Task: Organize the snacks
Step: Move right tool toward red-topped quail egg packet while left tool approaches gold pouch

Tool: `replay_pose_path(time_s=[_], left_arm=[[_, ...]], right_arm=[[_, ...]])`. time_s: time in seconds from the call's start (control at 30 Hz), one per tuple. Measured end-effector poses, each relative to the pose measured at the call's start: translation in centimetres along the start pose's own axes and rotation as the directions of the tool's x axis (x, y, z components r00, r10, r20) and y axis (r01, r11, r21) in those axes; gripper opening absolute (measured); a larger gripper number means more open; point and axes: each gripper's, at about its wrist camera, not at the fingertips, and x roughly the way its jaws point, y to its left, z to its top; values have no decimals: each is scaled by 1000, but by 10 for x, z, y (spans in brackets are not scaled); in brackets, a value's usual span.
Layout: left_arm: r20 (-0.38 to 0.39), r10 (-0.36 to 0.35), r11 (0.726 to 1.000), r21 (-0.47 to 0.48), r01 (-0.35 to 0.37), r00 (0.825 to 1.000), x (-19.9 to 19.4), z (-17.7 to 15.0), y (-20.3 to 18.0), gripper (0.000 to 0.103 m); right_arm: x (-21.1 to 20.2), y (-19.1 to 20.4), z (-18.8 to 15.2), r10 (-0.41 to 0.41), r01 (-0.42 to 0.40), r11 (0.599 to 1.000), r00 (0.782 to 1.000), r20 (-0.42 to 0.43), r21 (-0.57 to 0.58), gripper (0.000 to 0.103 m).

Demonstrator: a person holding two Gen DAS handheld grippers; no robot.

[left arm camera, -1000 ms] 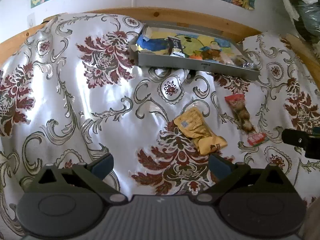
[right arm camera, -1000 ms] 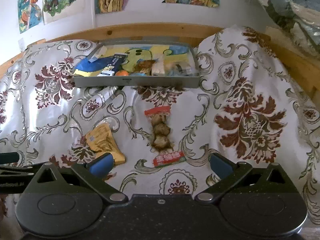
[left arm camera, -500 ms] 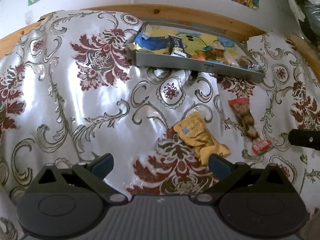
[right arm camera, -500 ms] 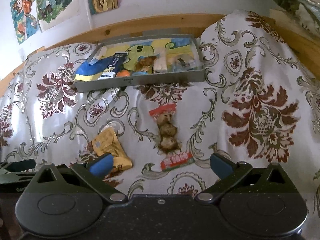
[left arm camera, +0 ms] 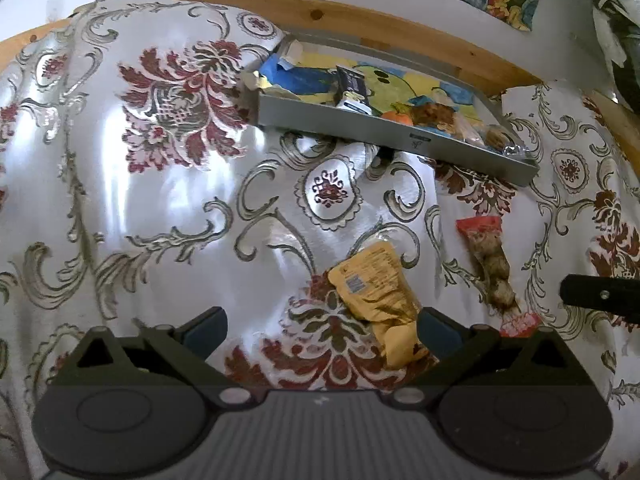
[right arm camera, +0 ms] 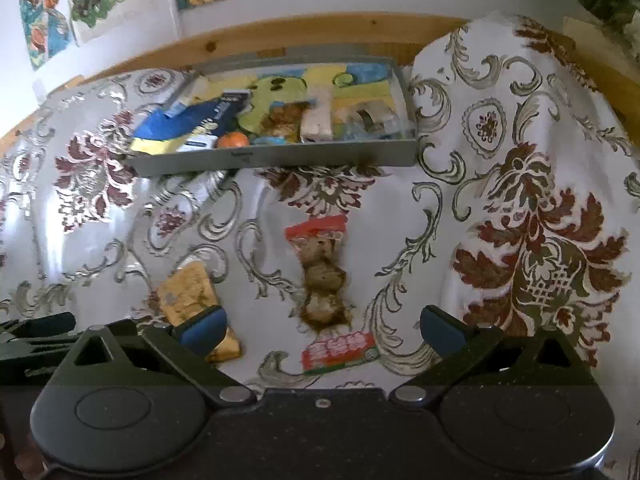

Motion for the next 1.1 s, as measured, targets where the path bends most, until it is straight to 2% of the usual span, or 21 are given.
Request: replay_pose_path(time_s=[0.1,0.3,0.47,0.77,0.87,1.0,1.1], left_arm=[[2,-30,1000,8,30,1000,6,1,-5,103],[-9,-116,993,12,116,993,16,2,-13,103],[-36,-160,987,-5,160,986,28,3,-15,103],[-107,-124,992,-18,123,986,60,8,-23,103],[-124,-94,995,-25,92,988,69,10,-27,102],[-127,-70,997,-43,65,989,70,11,-28,96],[-135,-78,996,-55,71,988,67,11,-27,91]], right_arm=[[12,-5,6,15,-15,1000,1000,-12,-2,102],[40,-13,24,137,-136,990,990,-34,22,102],[67,-14,32,183,-182,983,981,-69,27,102],[92,-20,37,172,-167,985,979,-105,52,87],[96,-19,37,167,-162,986,980,-111,50,80],[101,-10,37,169,-170,985,977,-127,4,74],[106,-5,36,139,-144,989,979,-147,-29,69]])
